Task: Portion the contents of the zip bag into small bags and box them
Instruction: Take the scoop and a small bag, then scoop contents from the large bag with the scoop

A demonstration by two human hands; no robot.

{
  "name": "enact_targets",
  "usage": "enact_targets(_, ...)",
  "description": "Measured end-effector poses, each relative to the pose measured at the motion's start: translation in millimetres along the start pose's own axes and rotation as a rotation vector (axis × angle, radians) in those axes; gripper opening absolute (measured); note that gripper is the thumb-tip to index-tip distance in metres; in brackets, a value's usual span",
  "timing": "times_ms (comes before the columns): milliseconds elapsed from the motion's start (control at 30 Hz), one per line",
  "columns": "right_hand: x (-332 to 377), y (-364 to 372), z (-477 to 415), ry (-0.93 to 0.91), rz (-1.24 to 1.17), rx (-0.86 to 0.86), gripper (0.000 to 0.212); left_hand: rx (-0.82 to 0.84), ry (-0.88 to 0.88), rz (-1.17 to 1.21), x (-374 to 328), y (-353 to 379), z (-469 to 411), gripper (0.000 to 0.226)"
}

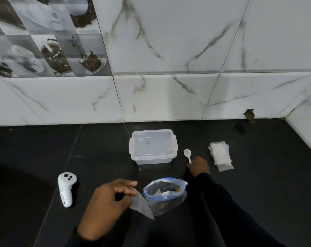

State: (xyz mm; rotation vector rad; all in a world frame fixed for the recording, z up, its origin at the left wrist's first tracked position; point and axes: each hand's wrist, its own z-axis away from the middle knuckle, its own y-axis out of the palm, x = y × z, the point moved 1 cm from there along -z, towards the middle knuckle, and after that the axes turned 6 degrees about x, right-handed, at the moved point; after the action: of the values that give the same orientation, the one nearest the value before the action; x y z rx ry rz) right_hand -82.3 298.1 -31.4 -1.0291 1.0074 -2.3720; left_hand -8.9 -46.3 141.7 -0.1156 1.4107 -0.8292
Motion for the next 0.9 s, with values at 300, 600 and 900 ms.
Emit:
enact_targets(300,52,-80,135,-0.565,-0.442,0.172,0.003,0.22,-0.211,-0.055,74,60,4,0.04)
enact_targets(600,68,-25,143,-0.666,0.475,0.336,0.021,0.226,-0.069,-0.119,73,114,-24,0.029)
enact_targets(900,73,-13,146,-0.501,0.714,0.312,0.027,0.132,-0.027,-0.116,65,115,-23,0.037)
